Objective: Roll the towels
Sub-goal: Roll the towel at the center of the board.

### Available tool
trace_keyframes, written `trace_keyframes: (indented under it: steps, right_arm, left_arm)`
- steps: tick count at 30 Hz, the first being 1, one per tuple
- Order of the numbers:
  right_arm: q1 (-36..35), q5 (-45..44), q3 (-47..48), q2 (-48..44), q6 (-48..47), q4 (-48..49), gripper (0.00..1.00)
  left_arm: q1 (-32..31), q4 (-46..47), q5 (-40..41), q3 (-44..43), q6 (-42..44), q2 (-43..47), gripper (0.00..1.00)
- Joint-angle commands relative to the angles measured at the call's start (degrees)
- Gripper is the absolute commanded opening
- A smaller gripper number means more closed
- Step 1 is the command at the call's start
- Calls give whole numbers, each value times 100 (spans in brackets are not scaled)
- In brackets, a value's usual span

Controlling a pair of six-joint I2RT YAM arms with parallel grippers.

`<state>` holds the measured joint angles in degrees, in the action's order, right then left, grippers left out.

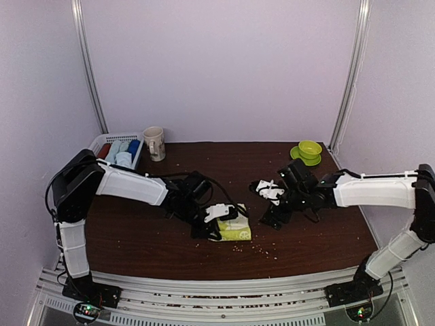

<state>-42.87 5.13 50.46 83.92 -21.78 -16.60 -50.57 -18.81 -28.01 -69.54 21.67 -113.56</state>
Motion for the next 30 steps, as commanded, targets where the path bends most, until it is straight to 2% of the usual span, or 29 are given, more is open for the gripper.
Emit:
trace_keyframes:
  steps: [1,6,10,15,20,24,28,30]
  right_arm:
    - [-232,-1584,-904,-1131,521,1824,100]
    - [-532,-1864,-2303,-2265,355,3564,100]
    - [-754,-1369,-2885,-2305,214,4206,100]
    - [-1646,-1981,-3415,-1800,-982,5134,99]
    - [-2400,-2317,-3210,-901,-2073,5320,95]
    - [-2664,-2639,-2847,-39,-2779,5270,92]
    - [-2694,-2616,-2650,544,-3102,5438,86]
    - [-2700,-2600,-2518,768,-3242,5473,80]
  left_arm:
    - [120,-864,-429,-78,-282,-584,0]
    - [330,-1223,-508,-415,-656,-1140,0]
    - [515,-1437,-785,-566,-653,-1340,0]
    - [780,-1539,-1136,-684,-814,-1372,0]
    - [881,-1634,-1295,-705,-787,-1380,0]
    - [899,-1639,-1325,-723,-812,-1467,0]
    - [921,-1700,-1296,-800,-851,-1642,0]
    - [932,-1705,-1299,-822,-858,-1697,0]
